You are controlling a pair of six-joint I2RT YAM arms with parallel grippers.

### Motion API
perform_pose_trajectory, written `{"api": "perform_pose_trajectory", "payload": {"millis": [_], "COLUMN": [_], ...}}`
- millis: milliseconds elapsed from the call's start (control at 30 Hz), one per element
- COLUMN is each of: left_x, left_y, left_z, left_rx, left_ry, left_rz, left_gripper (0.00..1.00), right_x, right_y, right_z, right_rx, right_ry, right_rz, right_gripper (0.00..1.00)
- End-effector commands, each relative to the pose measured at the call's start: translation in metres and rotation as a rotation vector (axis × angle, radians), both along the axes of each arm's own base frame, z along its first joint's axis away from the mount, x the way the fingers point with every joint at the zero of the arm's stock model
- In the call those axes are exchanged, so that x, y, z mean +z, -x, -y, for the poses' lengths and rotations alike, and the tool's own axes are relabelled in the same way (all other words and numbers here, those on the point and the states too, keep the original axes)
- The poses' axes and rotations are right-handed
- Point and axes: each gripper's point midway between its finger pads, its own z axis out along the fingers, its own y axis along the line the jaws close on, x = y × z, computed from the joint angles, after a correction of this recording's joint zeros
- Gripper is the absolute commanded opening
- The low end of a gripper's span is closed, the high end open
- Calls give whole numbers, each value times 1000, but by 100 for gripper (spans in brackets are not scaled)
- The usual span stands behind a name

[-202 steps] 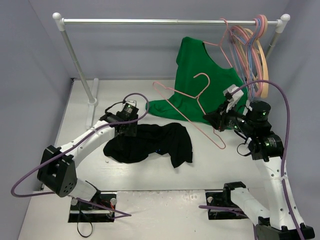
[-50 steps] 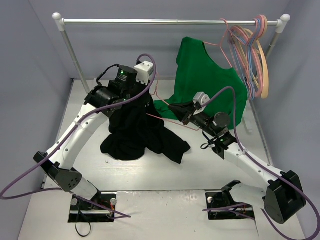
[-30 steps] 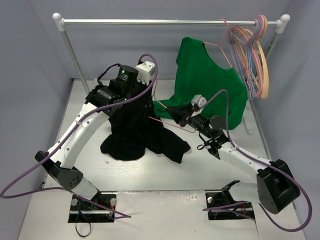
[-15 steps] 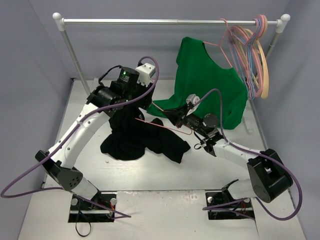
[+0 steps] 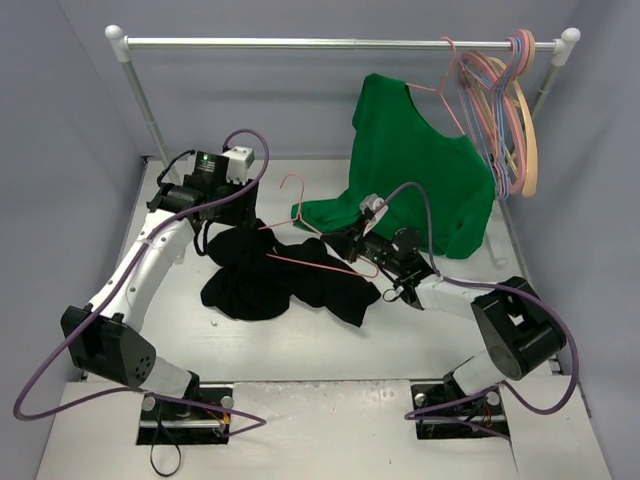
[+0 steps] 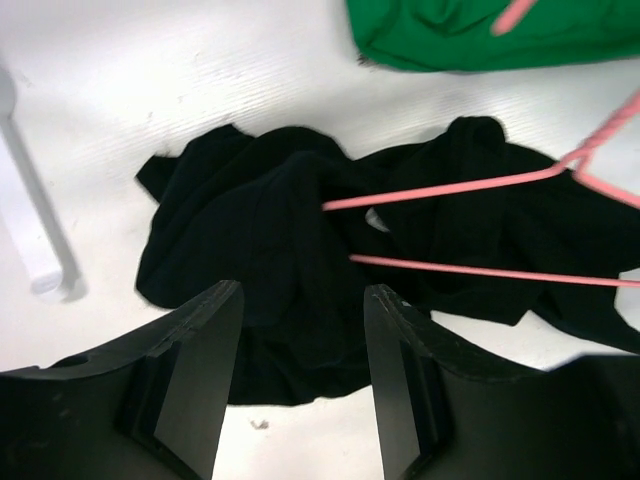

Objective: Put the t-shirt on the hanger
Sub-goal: Place tshirt on hanger

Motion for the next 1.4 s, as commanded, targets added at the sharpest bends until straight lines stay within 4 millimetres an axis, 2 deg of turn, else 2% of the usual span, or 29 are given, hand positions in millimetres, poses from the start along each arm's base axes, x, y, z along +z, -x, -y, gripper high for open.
{"api": "perform_pose_trajectory", "payload": {"millis": [0,133,333,567,667,833,933,1133,1167,1367], "left_x": [25,15,-17,-39,-46,-50,-52,-41,-37,-13], "left_y": [-18,-26,-37,-45,-44,-40,-38,-29,-25,-7], "left_z": [24,32,32,18,20,22,22,40,48,65], "left_rx": [-57,-75,-64,-1,-3,-9,-8,-71,-101,-174], "left_ry": [97,114,75,-8,-5,9,10,104,137,240], "left_rz": [101,83,10,-30,-54,-72,-77,-56,-56,-25], "left_gripper": [51,51,49,42,34,9,0,0,0,0], "right_x": [122,122,123,123,123,127,129,130,130,133], "right_y": [20,19,18,17,17,20,20,21,21,22], "right_z": [2,-2,-6,-8,-8,-8,-10,-11,-11,-12], "right_rx": [38,49,58,64,64,78,82,89,89,100], "right_ry": [-276,-280,-277,-272,-276,-300,-301,-305,-307,-335], "right_rz": [456,449,453,449,446,445,449,455,457,458], "right_gripper": [0,0,0,0,0,0,0,0,0,0]}}
